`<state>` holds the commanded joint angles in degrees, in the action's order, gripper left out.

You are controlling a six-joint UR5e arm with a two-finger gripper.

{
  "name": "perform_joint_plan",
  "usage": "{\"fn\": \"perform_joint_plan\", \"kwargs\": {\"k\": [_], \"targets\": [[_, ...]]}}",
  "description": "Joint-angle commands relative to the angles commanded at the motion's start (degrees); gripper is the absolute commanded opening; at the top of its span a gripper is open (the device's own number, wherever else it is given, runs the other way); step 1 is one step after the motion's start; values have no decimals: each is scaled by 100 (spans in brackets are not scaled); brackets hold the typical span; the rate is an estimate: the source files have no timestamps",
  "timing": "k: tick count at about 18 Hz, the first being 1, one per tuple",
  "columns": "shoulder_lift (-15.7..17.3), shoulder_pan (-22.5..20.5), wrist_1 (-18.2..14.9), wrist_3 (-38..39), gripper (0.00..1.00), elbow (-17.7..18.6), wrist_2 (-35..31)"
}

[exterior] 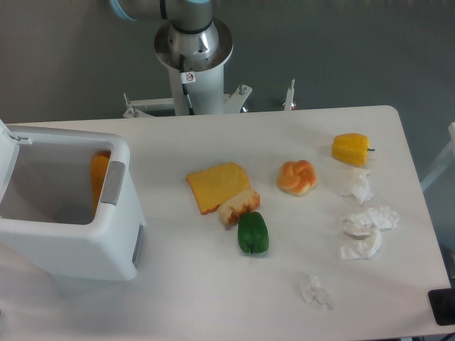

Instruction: Close the trash can

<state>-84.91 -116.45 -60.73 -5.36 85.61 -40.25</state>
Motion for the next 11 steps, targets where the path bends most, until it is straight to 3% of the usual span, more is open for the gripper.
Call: {"fn": "perform_joint_plan", "kwargs": {"k": [5, 11], "targets": [[150, -211, 0, 44, 100, 9, 9], [282, -922, 0, 141, 100, 18, 53]]}}
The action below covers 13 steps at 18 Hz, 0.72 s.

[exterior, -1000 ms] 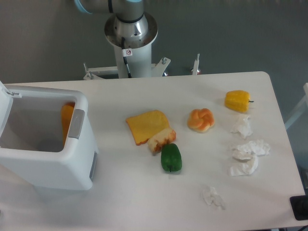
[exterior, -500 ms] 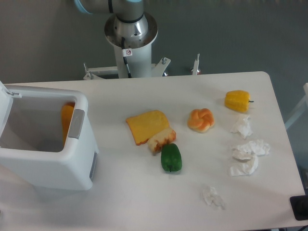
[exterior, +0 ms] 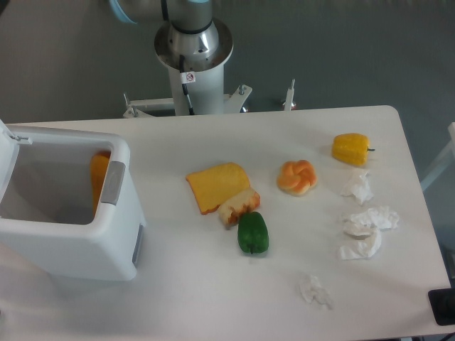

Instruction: Close the trash can

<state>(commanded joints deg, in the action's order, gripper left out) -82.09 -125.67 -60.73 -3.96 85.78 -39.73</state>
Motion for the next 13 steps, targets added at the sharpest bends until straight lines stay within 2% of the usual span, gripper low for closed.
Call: {"fn": "perform_joint_plan", "kwargs": {"k": [6, 13], "targets": [[167, -1178, -9, 0, 100, 123, 0], [264, -2206, 9, -62, 100, 202, -18]]}}
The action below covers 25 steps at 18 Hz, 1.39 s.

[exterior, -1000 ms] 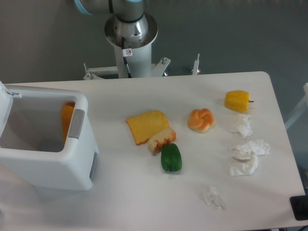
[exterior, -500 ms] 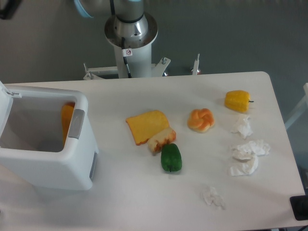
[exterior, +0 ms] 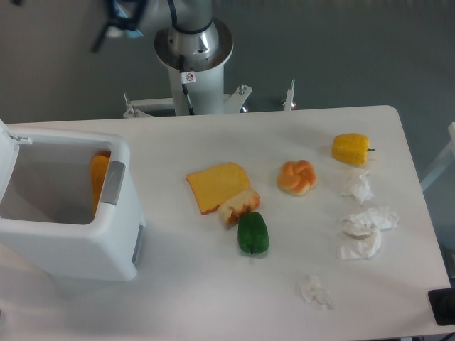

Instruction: Close the trash can

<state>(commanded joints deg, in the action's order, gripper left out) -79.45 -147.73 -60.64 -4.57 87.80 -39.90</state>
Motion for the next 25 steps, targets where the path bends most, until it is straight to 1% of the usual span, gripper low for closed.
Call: {"fn": "perform_joint_plan", "kwargs": {"k": [4, 7, 11, 13, 17, 25], "targets": [[-9, -607, 9, -26, 100, 0, -26], [-18, -783, 9, -44, 100, 0, -26], [-26, -1187, 17, -44, 100, 0, -53], [-53, -1319, 18, -44, 100, 0, -210], [-44, -1355, -9, -53, 100, 9, -606], [0, -1294, -61, -88, 100, -9, -554]]}}
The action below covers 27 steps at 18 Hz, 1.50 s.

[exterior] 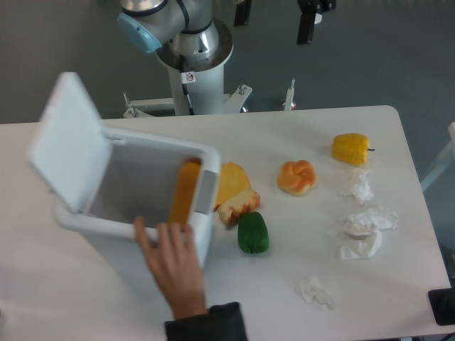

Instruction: Close the trash can

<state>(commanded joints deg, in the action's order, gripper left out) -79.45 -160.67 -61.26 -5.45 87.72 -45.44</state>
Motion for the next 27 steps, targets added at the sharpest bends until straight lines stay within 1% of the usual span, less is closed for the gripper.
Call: {"fn": "perform_joint_plan", "kwargs": {"k": [4, 5, 6, 7, 11, 13, 15, 27], "targets": [[62, 474, 0, 61, 100, -17, 141], [157, 849, 0, 79, 100, 8, 115], [167, 1192, 0, 218, 100, 0, 184], [158, 1326, 8, 237, 100, 0, 237], [114, 1538, 17, 246, 100, 0, 676], [97, 1643, 17, 246, 100, -17, 756], [88, 1845, 17, 246, 100, -18, 756], [-35, 2601, 26, 246, 100, 0, 756]]}}
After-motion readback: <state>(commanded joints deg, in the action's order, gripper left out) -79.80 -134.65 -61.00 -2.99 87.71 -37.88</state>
